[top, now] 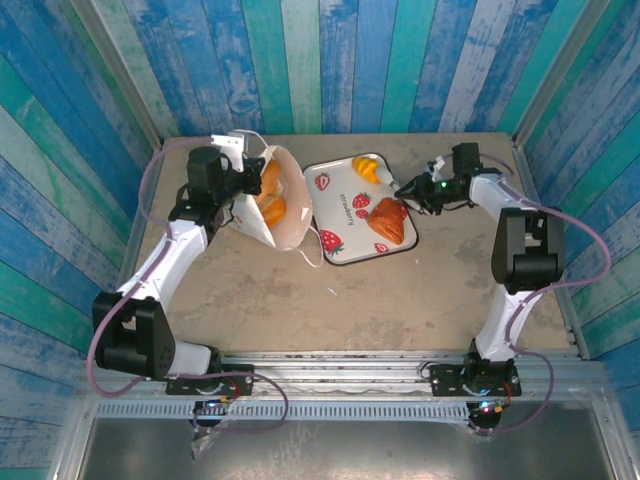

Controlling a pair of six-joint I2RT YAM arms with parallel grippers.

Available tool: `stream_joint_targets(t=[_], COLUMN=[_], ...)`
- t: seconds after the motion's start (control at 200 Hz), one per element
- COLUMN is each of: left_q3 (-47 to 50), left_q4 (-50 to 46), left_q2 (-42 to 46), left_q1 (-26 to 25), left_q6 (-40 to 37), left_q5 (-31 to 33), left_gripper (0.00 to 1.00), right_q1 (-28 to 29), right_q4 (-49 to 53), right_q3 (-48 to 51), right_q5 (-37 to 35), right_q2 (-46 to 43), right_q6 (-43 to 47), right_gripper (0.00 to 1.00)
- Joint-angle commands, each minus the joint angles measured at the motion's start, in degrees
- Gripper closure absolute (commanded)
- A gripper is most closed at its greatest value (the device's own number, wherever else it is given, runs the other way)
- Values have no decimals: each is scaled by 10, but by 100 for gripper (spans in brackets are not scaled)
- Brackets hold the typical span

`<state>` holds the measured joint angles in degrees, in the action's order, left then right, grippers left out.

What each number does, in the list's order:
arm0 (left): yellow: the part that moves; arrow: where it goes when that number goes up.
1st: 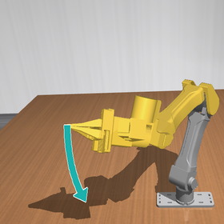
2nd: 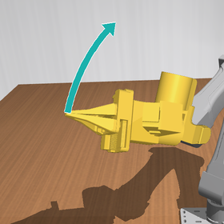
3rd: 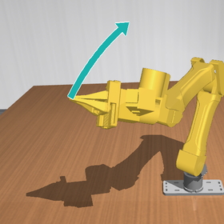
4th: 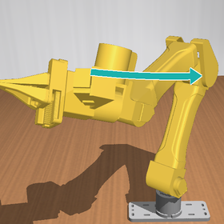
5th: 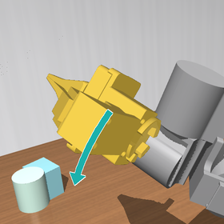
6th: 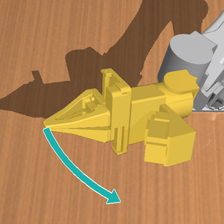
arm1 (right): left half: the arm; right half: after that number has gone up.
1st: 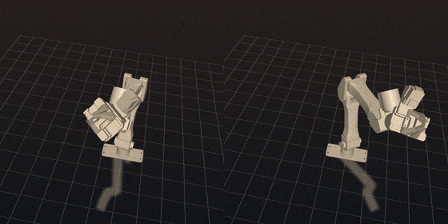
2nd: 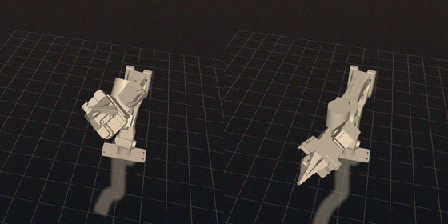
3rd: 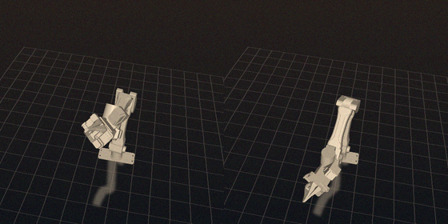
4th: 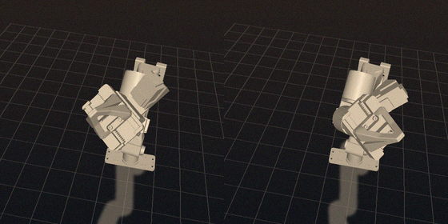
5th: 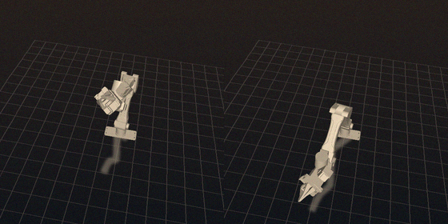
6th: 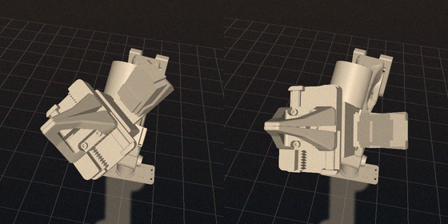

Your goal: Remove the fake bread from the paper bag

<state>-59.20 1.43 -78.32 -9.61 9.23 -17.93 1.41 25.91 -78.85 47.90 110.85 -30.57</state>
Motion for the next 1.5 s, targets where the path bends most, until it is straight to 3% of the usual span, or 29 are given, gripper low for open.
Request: stream_joint_targets(t=[0.0,0.366,0.711,0.876,1.052,1.187,1.497], left_q3=[-22,-23,-25,-27,-29,-31,-31], left_q4=[21,18,15,16,18,17,25], left_q2=[3,9,14,12,13,13,6], left_q1=[-1,-1,-1,-1,-1,-1,-1], left_q6=[2,1,0,1,4,2,11], left_q5=[-14,-15,-16,-23,-30,-34,-60], left_gripper=[100,100,100,100,100,100,100], right_q1=[-6,-8,15,81,197,266,416], right_q4=[-6,8,96,172,263,292,367], right_q3=[10,29,41,5,-65,-91,-167], right_q5=[10,10,-33,-102,-229,-278,-425], right_q2=[-27,-59,-158,-202,-225,-245,-252], right_q6=[6,19,73,116,170,184,191], right_gripper=[53,57,71,76,82,86,85])
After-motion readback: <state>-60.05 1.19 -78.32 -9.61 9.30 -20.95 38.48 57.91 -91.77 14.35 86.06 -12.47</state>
